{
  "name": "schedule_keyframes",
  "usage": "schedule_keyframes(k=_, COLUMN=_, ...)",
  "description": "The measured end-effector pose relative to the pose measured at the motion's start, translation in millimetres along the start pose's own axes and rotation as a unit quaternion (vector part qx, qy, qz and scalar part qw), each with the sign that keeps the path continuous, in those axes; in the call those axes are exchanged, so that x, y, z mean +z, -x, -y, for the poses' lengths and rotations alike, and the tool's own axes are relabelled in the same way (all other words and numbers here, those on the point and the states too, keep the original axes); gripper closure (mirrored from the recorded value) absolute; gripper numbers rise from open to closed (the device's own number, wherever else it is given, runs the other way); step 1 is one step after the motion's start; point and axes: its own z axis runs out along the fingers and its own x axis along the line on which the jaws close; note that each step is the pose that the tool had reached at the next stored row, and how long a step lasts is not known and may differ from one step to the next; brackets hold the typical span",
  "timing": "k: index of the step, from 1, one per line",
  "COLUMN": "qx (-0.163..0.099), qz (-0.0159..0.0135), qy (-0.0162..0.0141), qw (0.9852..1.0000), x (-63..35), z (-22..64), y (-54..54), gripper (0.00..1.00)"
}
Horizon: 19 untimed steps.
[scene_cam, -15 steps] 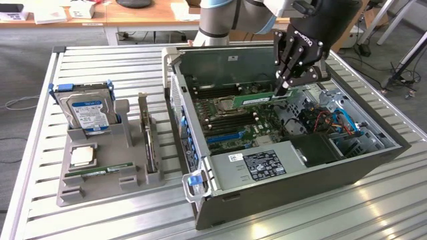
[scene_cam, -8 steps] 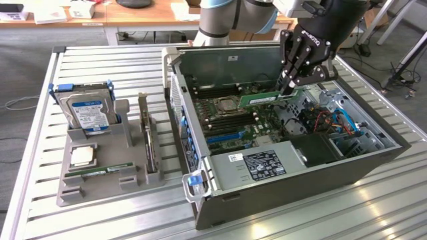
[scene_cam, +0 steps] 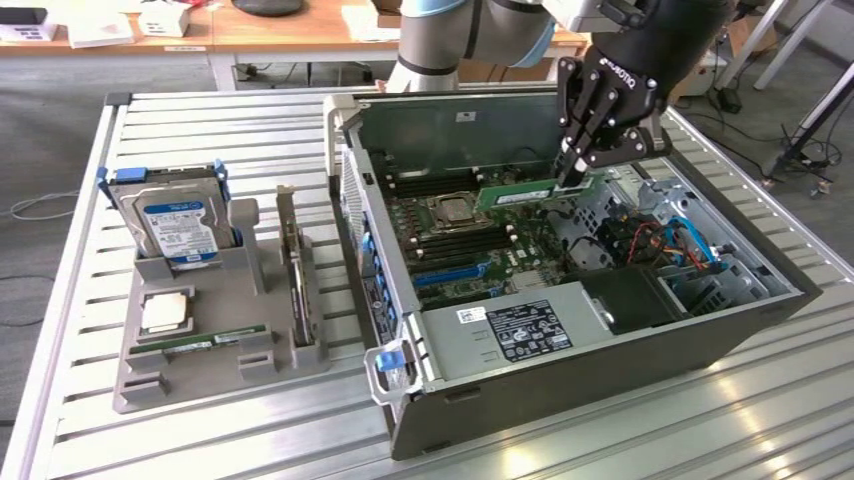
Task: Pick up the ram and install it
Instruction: 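Pick up the ram and move it above insertion slot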
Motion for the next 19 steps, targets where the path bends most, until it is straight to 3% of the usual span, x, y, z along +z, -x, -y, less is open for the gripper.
schedule_keyframes(k=19, qx=0.000, qz=0.0001, qy=0.0000, qw=1.0000, x=4.9, z=1.0, y=45.1, gripper=0.88)
